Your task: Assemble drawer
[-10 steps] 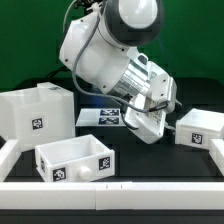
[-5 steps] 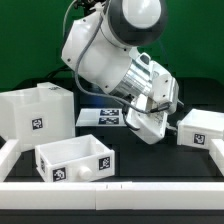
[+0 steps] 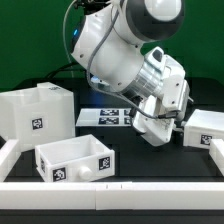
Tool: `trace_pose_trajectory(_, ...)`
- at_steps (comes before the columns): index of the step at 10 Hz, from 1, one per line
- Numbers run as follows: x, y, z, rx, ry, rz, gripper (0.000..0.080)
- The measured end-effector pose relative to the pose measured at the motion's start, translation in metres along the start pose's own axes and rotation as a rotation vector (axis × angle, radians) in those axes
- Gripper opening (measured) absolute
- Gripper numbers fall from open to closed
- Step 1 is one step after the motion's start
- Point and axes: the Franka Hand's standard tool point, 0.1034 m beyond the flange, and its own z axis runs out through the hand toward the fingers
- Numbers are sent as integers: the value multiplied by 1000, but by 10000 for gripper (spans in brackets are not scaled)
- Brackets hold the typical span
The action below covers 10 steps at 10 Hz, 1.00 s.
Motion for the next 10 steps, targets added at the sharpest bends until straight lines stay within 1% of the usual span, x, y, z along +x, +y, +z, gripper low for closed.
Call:
trace_pose_trajectory(6, 0, 0, 0, 0, -1, -12, 649)
trace_pose_trajectory(10, 2, 0, 0, -2, 0, -223, 649)
